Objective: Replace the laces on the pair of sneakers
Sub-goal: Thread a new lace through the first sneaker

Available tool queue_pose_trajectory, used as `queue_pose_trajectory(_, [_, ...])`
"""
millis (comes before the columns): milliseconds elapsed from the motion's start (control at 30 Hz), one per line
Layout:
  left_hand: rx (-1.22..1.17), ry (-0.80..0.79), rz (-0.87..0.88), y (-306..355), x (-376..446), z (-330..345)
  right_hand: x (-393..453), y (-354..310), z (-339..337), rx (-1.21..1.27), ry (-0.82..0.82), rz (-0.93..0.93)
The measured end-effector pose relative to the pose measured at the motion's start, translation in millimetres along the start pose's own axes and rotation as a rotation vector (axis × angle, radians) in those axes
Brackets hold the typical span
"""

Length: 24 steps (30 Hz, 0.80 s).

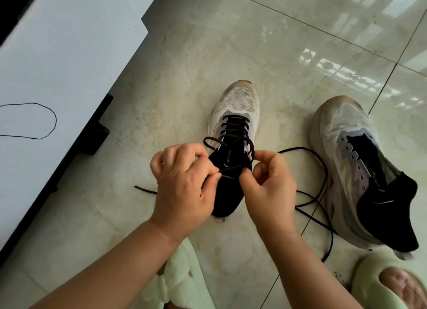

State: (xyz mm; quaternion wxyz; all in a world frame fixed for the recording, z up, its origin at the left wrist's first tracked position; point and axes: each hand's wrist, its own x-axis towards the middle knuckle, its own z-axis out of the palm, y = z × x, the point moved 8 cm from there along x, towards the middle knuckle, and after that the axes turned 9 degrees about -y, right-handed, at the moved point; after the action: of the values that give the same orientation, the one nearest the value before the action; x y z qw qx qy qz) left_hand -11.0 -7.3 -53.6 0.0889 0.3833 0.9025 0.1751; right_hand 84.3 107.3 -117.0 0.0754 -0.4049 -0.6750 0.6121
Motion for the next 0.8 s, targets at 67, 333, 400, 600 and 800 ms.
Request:
queue_pose_trajectory(67, [0.011,-0.001,-0.011,-2,0,-1,0,-3,4,0.037,-0.028,-0.018])
queue_pose_trajectory(333, [0.046,-0.034,-0.106,-29,1,-4,-1,-1,-6,0.085,0.036,-0.016])
queue_pose_trajectory(400, [0.064,-0.049,-0.121,-37,-1,-4,0,-3,-4,0.075,0.02,-0.026])
queue_pose_trajectory(600, [-0.378,-0.19,-0.174,-42,-3,5,-1,-6,-5,-0.006,0.043,-0.072])
queue_pose_trajectory(800, [-0.349,-0.509,-0.357,-35,-6,35,-3,-27,-3,-0.224,0.011,-0.299])
